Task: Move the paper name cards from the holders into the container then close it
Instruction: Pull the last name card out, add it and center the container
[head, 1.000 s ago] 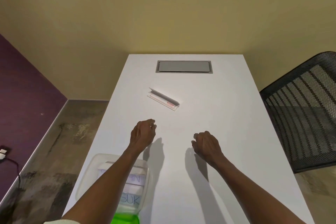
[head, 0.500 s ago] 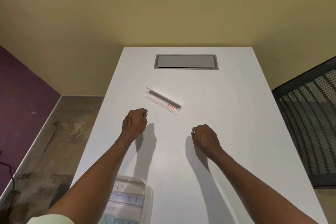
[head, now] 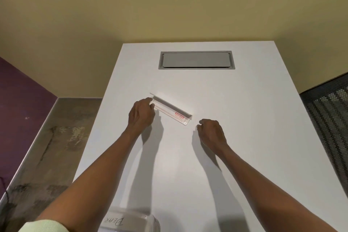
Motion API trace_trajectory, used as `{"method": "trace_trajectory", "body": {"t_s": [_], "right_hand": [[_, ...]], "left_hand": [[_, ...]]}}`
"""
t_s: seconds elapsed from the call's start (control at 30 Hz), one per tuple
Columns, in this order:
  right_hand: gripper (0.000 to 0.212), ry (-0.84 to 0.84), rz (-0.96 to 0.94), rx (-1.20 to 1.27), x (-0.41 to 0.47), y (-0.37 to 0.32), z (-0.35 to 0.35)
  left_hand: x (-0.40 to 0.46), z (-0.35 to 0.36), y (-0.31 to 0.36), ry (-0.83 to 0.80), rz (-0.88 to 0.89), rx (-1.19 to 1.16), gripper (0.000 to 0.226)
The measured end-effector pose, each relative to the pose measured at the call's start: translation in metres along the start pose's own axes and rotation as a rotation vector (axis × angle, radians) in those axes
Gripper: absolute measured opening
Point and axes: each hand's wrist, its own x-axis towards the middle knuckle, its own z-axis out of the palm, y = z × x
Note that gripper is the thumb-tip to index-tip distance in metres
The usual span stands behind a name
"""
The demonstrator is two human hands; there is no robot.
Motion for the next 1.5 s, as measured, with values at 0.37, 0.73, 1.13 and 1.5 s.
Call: {"method": "trace_trajectory", "body": {"t_s": [0.37,0.73,1.13,1.5], "right_hand": [[0.028,0.0,0.186,0.179,0.042,-0.005,0.013],[0.031,-0.04,0.52,0.687,0.062,-0.031,0.013],[0.021,-0.111,0.563,0.717,0.058,-0.034,0.001],[0.018,0.002,0.435,0.629,0.023,-0.032,-0.027]], "left_hand": [[0.068,0.019,0.004,-0.096,-0.206,-0.23,0.035],[0.095,0.035,-0.003,-0.089,-0.32,-0.286,0.015],[0.074,0.025,-0.009,-0.006,-0.439,-0.505,0.011],[0.009,0.001,0.001,0.111,-0.521,-0.702,0.002]]}}
